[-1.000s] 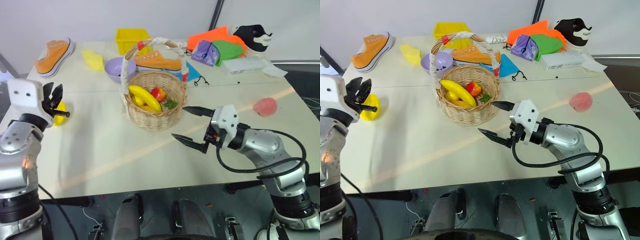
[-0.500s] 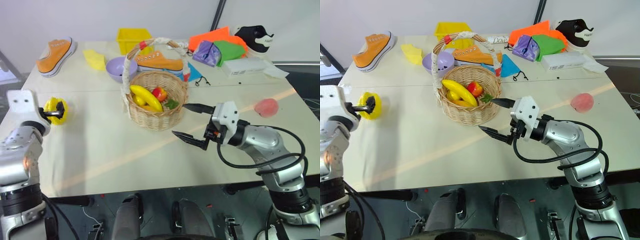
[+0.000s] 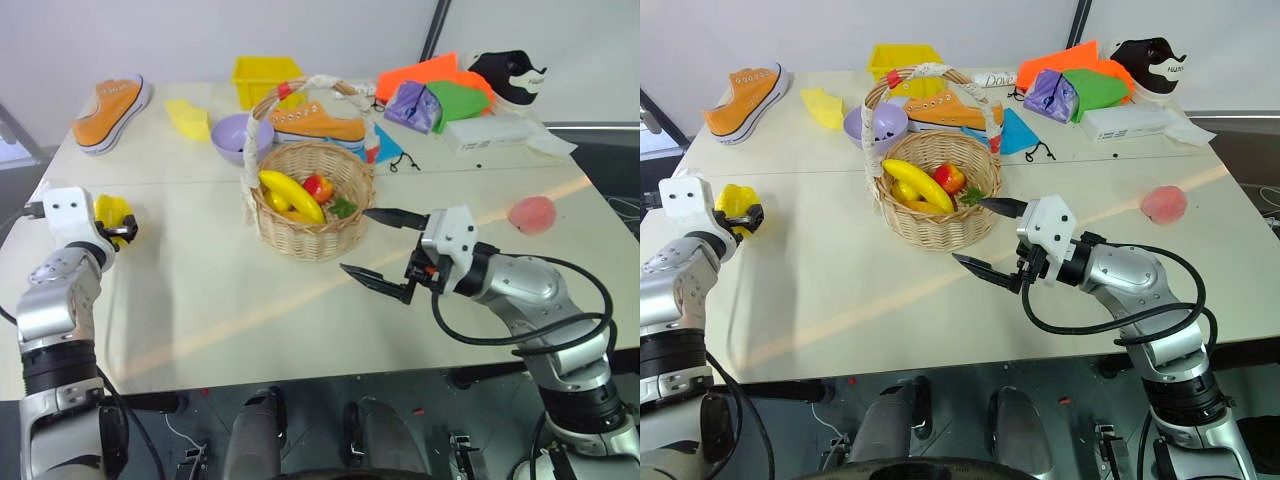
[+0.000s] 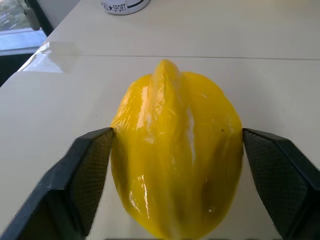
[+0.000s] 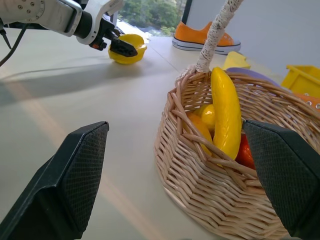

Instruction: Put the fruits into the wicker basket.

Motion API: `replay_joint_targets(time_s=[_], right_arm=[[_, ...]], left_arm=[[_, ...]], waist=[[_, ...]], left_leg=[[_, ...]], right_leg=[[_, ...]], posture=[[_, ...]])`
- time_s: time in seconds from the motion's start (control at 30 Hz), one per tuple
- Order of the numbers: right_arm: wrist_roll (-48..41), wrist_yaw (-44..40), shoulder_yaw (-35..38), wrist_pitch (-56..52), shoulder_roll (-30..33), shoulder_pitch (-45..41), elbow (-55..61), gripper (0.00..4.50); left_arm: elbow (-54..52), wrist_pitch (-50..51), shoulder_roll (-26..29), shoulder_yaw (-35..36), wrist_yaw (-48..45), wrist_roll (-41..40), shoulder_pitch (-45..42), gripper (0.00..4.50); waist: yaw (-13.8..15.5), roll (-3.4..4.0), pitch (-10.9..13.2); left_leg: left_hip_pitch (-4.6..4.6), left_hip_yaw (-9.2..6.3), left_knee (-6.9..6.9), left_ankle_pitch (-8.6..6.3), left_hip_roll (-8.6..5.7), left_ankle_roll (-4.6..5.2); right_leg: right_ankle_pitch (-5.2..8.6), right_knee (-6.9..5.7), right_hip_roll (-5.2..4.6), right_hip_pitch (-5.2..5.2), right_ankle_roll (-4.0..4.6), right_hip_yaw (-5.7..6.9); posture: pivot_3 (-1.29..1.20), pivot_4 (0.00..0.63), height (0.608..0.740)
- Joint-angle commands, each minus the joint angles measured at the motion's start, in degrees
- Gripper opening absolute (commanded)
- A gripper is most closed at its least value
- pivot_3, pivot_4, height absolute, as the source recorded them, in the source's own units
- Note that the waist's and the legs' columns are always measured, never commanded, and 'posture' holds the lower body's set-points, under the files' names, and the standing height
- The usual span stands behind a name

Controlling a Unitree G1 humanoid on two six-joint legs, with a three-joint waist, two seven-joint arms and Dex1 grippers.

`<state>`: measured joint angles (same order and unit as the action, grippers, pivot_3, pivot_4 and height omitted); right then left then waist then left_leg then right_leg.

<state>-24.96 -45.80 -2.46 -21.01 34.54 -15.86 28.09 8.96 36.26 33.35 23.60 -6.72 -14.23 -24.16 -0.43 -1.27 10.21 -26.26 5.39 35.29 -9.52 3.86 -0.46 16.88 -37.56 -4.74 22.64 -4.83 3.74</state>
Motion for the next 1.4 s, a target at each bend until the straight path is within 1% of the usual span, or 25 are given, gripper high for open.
replay_joint_targets(time_s=[0.03, 0.07, 0.3, 0.43, 0.53, 0.63, 0.77, 0.83, 0.87, 0.93, 0.97, 1.23, 1.33, 1.4], right_arm=[[-0.4, 0.4, 0.3, 0.2, -0.1, 0.3, 2.8, 4.50], [-0.3, 0.5, 0.2, 0.2, -0.1, 0.3, 2.8, 4.50], [0.0, 0.6, -0.3, 0.5, -0.2, -0.4, 2.3, 4.50], [0.1, 0.5, -0.3, 0.5, -0.1, -0.6, 2.1, 4.50], [0.1, 0.4, -0.3, 0.6, -0.1, -0.6, 2.0, 4.50], [0.1, 0.3, -0.6, 0.7, -0.3, -0.9, 1.6, 4.50], [0.4, 0.2, -1.0, 1.0, -0.6, -1.4, 1.1, 4.50], [0.6, 0.3, -1.2, 1.1, -0.7, -1.5, 0.9, 4.50], [0.7, 0.3, -1.2, 1.1, -0.8, -1.6, 0.9, 4.50], [0.8, 0.3, -1.1, 1.1, -0.8, -1.5, 1.0, 4.50], [0.8, 0.4, -1.1, 1.1, -0.9, -1.4, 1.1, 4.50], [0.9, 0.7, -0.5, 0.8, -0.6, -0.9, 1.8, 4.50], [1.0, 0.7, 0.1, 0.8, -0.1, -0.7, 1.8, 4.50], [0.9, 0.5, 0.7, 0.8, 0.4, -0.5, 1.7, 4.50]], left_arm=[[0.3, -0.4, 0.1, 0.6, 0.8, 0.6, -0.4, 2.38], [0.3, -0.3, 0.1, 0.5, 0.8, 0.7, -0.4, 2.00], [-1.5, -0.7, -0.1, 0.5, 1.6, 0.9, 0.5, 2.00], [-6.4, -1.5, 0.5, 1.9, 2.1, 0.9, 2.6, 2.00], [-9.5, -0.3, 0.8, 3.3, 1.9, -0.1, 4.7, 2.00], [-9.9, -0.2, 0.7, 3.2, 1.5, 0.0, 5.8, 2.00], [-8.4, -0.4, -0.1, 3.4, 1.8, -0.4, 5.0, 2.00], [-7.4, -0.9, -0.4, 3.6, 2.0, -0.4, 4.8, 1.48], [-7.0, -1.1, -0.4, 3.6, 2.0, -0.4, 4.7, 1.14], [-6.4, -1.3, -0.6, 3.8, 1.8, -0.7, 4.5, 0.24], [-6.0, -1.4, -0.7, 3.9, 1.8, -0.9, 4.3, 0.11], [-6.7, -3.0, -1.3, 6.1, 2.5, -2.1, 4.1, 0.11], [-14.5, -5.6, -0.6, 8.5, -1.3, -5.2, 5.9, 0.11], [-20.9, -5.4, 1.0, 9.8, -6.6, -8.8, 8.9, 0.11]], waist=[[-0.1, 0.00, 0.0], [-0.1, 0.00, 0.0], [-0.1, 0.00, 0.0], [-0.2, 0.00, 0.0], [-0.2, 0.00, 0.0], [-0.1, 0.00, 0.0], [0.1, -0.04, 0.0], [0.0, -0.04, 0.0], [0.0, -0.04, 0.0], [-0.1, -0.04, 0.0], [-0.1, -0.04, 0.0], [-0.1, -0.04, 0.0], [-0.2, -0.10, 0.0], [-0.2, -0.16, 0.0]], left_leg=[[0.00, 0.00, 0.00, 0.00, 0.00, 0.00], [0.00, 0.01, 0.00, 0.00, 0.00, 0.00], [0.00, 0.01, 0.00, 0.00, 0.00, 0.00], [0.00, 0.01, 0.00, 0.00, 0.00, 0.00], [0.00, 0.00, 0.00, 0.00, 0.02, 0.00], [0.00, 0.00, 0.00, 0.00, 0.02, -0.01], [0.00, 0.00, 0.03, 0.00, 0.01, -0.01], [0.00, 0.01, 0.03, 0.00, 0.00, -0.01], [0.00, 0.00, 0.03, 0.00, 0.00, -0.01], [0.00, 0.00, 0.03, 0.00, 0.01, -0.01], [0.00, 0.00, 0.03, 0.00, 0.01, -0.01], [0.01, 0.00, 0.04, 0.00, 0.00, -0.01], [0.00, 0.01, 0.04, 0.01, 0.01, -0.01], [-0.01, 0.00, 0.04, 0.01, 0.03, -0.01]], right_leg=[[0.00, 0.00, 0.00, 0.00, 0.00, 0.00], [0.00, 0.00, 0.00, 0.00, 0.00, 0.00], [0.00, -0.04, 0.00, 0.01, 0.00, 0.00], [0.00, -0.04, 0.00, 0.02, 0.00, -0.01], [0.00, -0.06, 0.00, 0.03, 0.00, -0.01], [0.00, -0.08, -0.02, 0.03, 0.00, -0.01], [0.00, -0.08, -0.03, 0.02, 0.00, 0.00], [0.00, -0.08, -0.04, 0.03, 0.00, -0.01], [0.00, -0.09, -0.03, 0.03, 0.00, 0.00], [0.00, -0.10, -0.03, 0.04, 0.00, 0.00], [0.00, -0.11, -0.03, 0.04, 0.00, -0.01], [0.00, -0.15, -0.03, 0.04, 0.00, -0.01], [0.00, -0.15, -0.03, 0.05, 0.00, -0.01], [0.00, -0.15, -0.04, 0.06, 0.00, -0.01]], posture=[[0.00, 0.150, 0.740], [0.00, 0.150, 0.740], [0.00, 0.150, 0.740], [0.00, 0.150, 0.740], [0.00, 0.150, 0.740], [0.00, 0.150, 0.740], [0.00, 0.150, 0.740], [0.00, 0.150, 0.740], [0.00, 0.150, 0.740], [0.00, 0.150, 0.740], [0.00, 0.150, 0.740], [0.00, 0.150, 0.740], [0.00, 0.150, 0.740], [0.00, 0.150, 0.740]])
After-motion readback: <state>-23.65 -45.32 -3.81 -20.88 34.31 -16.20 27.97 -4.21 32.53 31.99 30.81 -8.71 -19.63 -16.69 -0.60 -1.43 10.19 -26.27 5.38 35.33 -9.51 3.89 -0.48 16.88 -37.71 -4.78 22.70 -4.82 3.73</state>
